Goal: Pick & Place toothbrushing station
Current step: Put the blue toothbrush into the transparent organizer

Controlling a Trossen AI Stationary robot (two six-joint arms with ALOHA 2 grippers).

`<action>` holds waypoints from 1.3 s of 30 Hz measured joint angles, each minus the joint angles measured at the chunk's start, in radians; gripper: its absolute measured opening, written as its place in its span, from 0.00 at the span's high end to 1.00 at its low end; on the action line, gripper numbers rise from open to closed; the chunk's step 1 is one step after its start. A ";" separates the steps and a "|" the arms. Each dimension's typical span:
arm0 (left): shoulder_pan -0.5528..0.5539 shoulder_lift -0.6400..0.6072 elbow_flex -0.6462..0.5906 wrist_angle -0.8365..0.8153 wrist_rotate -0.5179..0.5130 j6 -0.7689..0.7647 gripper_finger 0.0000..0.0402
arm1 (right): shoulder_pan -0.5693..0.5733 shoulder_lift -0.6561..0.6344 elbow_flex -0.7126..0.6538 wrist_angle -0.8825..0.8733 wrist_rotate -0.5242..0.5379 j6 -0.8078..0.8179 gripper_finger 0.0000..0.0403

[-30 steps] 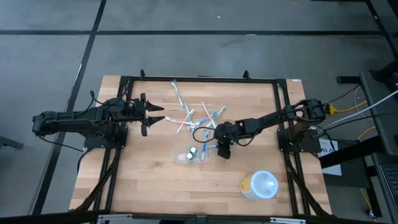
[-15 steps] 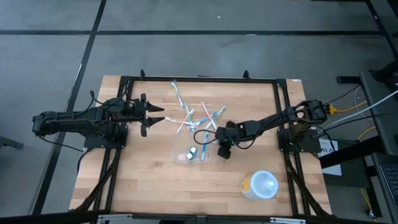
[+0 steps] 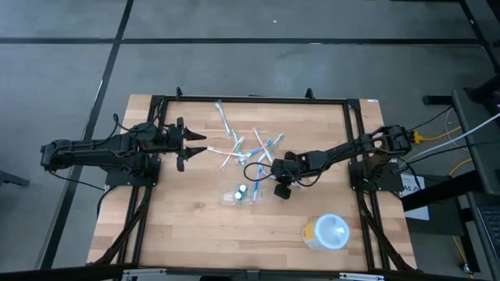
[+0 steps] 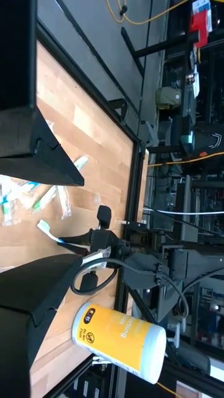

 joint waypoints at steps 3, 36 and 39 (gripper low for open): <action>0.000 0.000 0.000 -0.001 0.000 0.000 0.54 | 0.013 -0.019 0.000 -0.061 0.012 0.000 0.96; 0.000 0.000 0.000 -0.008 0.004 -0.002 0.54 | 0.186 -0.273 -0.011 -0.225 0.302 0.124 0.97; 0.000 0.000 0.000 -0.020 -0.010 0.015 0.54 | 0.212 -0.324 -0.011 -0.195 0.377 0.120 0.97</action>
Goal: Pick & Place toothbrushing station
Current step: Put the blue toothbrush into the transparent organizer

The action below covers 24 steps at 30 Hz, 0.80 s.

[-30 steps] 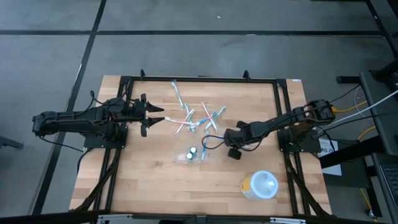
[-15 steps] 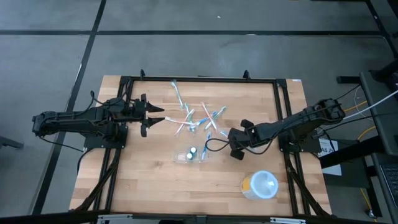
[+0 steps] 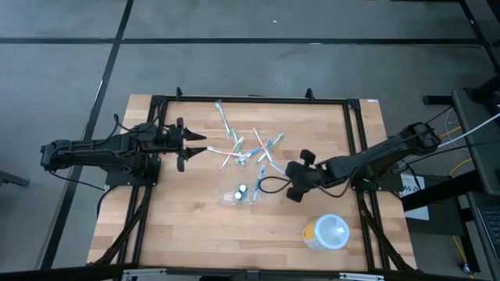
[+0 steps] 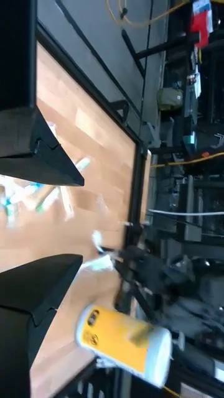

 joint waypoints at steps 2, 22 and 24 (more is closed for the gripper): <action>0.000 0.000 0.000 -0.035 -0.035 0.003 0.54 | 0.020 -0.040 0.000 0.016 0.045 0.000 0.97; 0.002 -0.003 0.000 -0.143 -0.361 0.032 0.54 | 0.072 -0.153 -0.463 1.557 -0.107 -0.421 0.97; 0.002 0.000 0.000 -0.145 -0.385 0.041 0.54 | 0.049 -0.097 -0.461 1.614 -0.127 -0.419 0.97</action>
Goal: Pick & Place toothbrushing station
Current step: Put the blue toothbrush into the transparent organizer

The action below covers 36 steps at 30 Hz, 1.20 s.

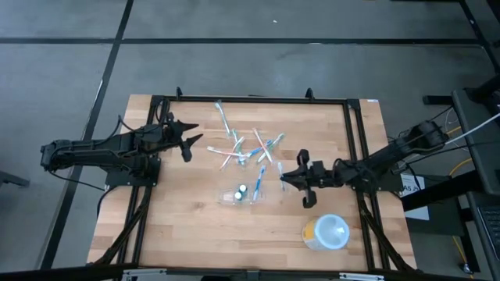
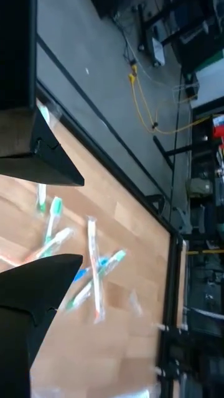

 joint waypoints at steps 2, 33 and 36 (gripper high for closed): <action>0.000 0.006 0.000 0.001 -0.009 0.000 0.54 | -0.028 0.079 0.024 0.066 -0.040 -0.001 0.97; 0.000 0.011 0.000 -0.029 0.010 -0.009 0.54 | -0.191 0.679 0.331 0.411 -0.366 0.037 0.97; 0.000 0.011 0.000 -0.037 0.021 -0.011 0.54 | -0.173 0.679 0.309 0.411 -0.327 0.037 0.97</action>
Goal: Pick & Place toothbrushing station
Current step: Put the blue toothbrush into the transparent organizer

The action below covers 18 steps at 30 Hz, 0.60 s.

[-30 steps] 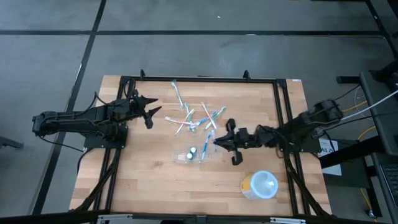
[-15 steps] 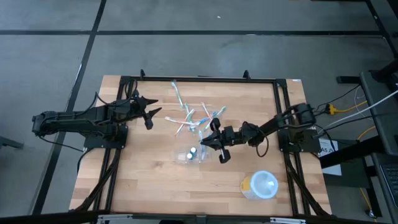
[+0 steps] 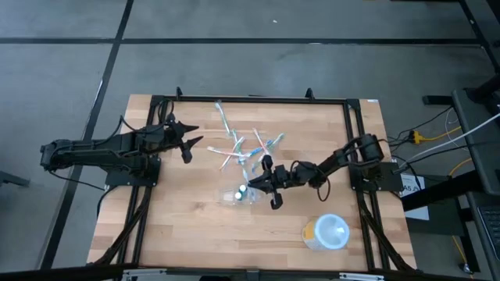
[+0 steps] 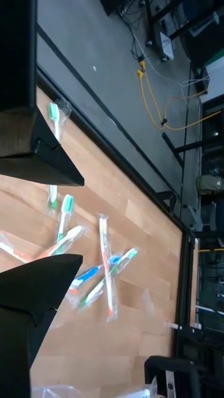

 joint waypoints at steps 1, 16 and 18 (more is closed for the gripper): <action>0.000 0.000 0.000 0.000 0.006 0.000 0.54 | 0.008 0.000 -0.010 0.000 0.010 0.000 0.97; 0.000 0.000 0.000 0.000 0.042 -0.012 0.54 | 0.102 -0.002 -0.087 -0.020 0.307 0.026 0.94; 0.000 0.000 0.000 0.000 0.044 -0.011 0.54 | 0.108 -0.002 -0.094 -0.021 0.358 0.038 0.87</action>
